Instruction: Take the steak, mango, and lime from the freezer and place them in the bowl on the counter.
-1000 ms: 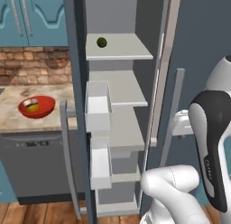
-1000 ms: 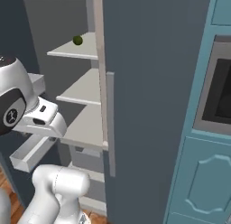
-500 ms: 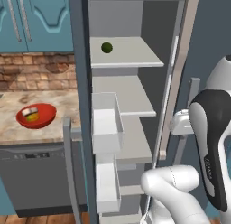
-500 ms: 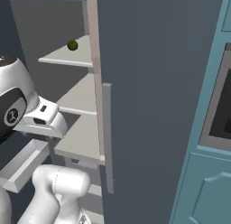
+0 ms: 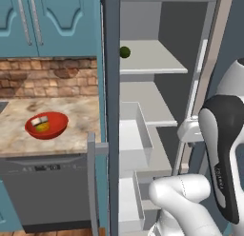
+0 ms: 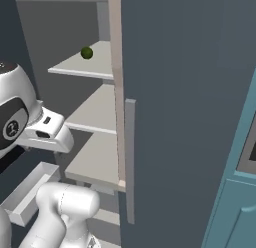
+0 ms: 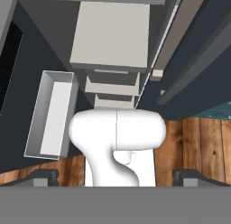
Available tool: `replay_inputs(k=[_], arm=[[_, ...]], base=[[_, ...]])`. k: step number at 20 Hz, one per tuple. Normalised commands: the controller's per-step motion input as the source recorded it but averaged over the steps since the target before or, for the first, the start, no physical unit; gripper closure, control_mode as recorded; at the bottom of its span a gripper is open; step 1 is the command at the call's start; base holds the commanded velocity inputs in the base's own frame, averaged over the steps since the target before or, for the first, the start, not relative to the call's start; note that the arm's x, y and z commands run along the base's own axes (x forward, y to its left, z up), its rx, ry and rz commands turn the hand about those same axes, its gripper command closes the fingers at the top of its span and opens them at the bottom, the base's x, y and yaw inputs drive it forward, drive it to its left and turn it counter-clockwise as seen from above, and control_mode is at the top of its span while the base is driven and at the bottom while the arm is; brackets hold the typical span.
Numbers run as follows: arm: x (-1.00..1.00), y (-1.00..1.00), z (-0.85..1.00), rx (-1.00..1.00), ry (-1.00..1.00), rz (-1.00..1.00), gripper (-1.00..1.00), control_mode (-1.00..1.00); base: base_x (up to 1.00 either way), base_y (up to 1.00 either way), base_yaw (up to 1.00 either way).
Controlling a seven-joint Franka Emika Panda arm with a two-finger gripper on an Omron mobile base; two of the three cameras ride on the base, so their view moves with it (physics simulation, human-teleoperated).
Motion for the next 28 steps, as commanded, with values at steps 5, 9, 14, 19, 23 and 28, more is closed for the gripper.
replay_inputs(k=[5,9,14,19,23,28], arm=[[0.0,0.0,0.0,0.0,0.0,0.0,-1.0,1.0],[0.0,0.0,0.0,0.0,0.0,0.0,-1.0,1.0],[0.0,0.0,0.0,0.0,0.0,0.0,-1.0,1.0],[0.0,0.0,0.0,0.0,0.0,0.0,-1.0,1.0],[0.0,0.0,0.0,0.0,0.0,0.0,-1.0,1.0],[0.0,0.0,0.0,0.0,0.0,0.0,-1.0,1.0]], base=[[0.42,0.28,-0.01],[0.32,0.12,0.0],[0.21,0.06,0.0],[0.02,0.0,0.0],[0.52,0.0,0.0],[0.19,0.0,0.0]])
